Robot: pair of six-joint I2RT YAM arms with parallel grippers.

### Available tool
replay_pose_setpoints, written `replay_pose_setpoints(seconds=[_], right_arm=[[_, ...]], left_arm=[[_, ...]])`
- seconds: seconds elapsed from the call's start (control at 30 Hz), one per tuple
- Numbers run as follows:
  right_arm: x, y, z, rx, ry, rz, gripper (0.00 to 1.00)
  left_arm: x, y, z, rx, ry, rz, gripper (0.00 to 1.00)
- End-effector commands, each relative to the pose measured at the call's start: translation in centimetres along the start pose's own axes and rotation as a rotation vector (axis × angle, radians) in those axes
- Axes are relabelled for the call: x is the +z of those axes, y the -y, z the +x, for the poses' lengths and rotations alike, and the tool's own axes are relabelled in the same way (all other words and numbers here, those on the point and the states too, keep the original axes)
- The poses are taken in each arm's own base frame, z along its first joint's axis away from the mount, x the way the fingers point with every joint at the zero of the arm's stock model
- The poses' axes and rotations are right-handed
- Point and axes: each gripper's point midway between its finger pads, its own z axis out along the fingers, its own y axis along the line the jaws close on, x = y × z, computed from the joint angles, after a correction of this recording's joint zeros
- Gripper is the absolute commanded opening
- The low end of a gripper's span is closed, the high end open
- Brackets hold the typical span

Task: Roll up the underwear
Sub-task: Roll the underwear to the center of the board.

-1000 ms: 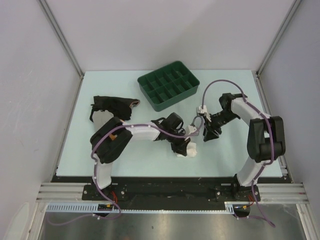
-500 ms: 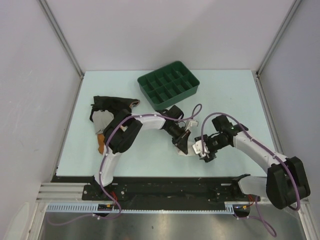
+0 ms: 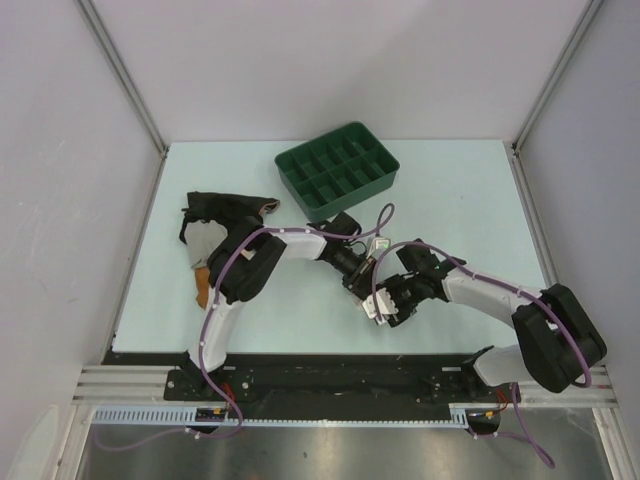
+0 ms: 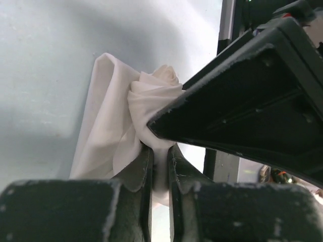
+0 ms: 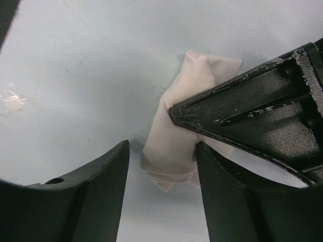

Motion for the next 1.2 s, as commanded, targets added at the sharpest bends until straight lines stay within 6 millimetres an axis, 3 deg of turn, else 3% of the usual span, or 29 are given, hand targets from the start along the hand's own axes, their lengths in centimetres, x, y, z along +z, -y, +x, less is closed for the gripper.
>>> replay_pose_setpoints(seconds=[0.0,0.07,0.13,0.17,0.2,0.23,0.27,0.3,0.33,0.37,0.43,0.47,0.5,0.53,0.57,0.73,0.87,1.0,1.03,1.17], right_arm=[[1.0,-0.6,1.7,0.034,-0.076,-0.017,0.52],[1.4,-0.9,2.2,0.052,-0.095,-0.028,0.39],[1.5,-1.0,2.5,0.061,-0.107,-0.039,0.26],[1.5,-1.2,2.6,0.071,-0.103,-0.046,0.22],[1.5,-0.9,2.5,0.081,-0.096,-0.047,0.19],[1.4,-1.3,2.4,0.099,-0.087,-0.063,0.16],[1.4,-1.3,1.9,0.11,-0.058,-0.07,0.15],[1.2,-1.2,1.9,0.129,-0.045,-0.074,0.14],[0.9,-0.9,1.5,0.142,-0.032,-0.081,0.13],[0.8,-0.9,1.3,0.157,-0.019,-0.09,0.12],[0.4,-0.6,0.5,0.196,0.028,-0.121,0.12],[0.4,-0.7,0.0,0.215,0.047,-0.14,0.11],[0.3,-0.4,-0.3,0.226,0.06,-0.152,0.1],[0.2,-1.3,-0.4,0.268,0.067,-0.201,0.1],[-0.1,-0.3,-1.1,0.271,0.101,-0.198,0.09],[-0.7,-1.0,-2.0,0.406,0.154,-0.313,0.09],[-0.7,-1.4,-1.9,0.527,0.189,-0.373,0.08],[-0.5,-1.7,-1.3,0.622,0.178,-0.417,0.08],[-0.4,-1.7,-1.1,0.634,0.168,-0.422,0.09],[0.0,-1.7,-0.3,0.69,0.143,-0.44,0.09]], left_arm=[[1.1,-5.3,2.5,-0.051,0.011,-0.162,0.15],[-0.1,-4.7,1.9,-0.073,0.078,-0.189,0.19],[-1.3,-4.2,-0.5,0.0,0.193,-0.218,0.29],[-2.2,-4.6,0.0,-0.035,0.232,-0.265,0.37],[-3.9,-2.8,-2.7,0.062,0.327,-0.274,0.39],[-4.9,-2.0,-3.4,0.094,0.376,-0.29,0.42],[-5.7,-2.3,-2.8,0.081,0.408,-0.332,0.47],[-6.6,-1.6,-3.8,0.138,0.462,-0.35,0.5],[-8.2,0.5,-5.1,0.203,0.526,-0.368,0.53],[-8.5,0.4,-4.1,0.218,0.534,-0.39,0.56],[-10.3,2.1,-5.0,0.298,0.611,-0.423,0.56],[-10.2,2.0,-3.8,0.307,0.61,-0.435,0.57],[-10.7,2.5,-4.0,0.347,0.643,-0.438,0.57],[-10.8,2.6,-3.5,0.364,0.652,-0.44,0.57],[-10.8,2.8,-2.3,0.384,0.652,-0.443,0.58],[-10.1,5.6,0.3,0.588,0.671,-0.417,0.59],[-7.6,7.1,2.7,0.779,0.581,-0.457,0.62],[-5.9,7.6,3.0,0.851,0.51,-0.479,0.63],[-5.4,8.3,2.0,0.9,0.499,-0.492,0.63],[-3.1,7.4,1.6,0.948,0.351,-0.55,0.63]])
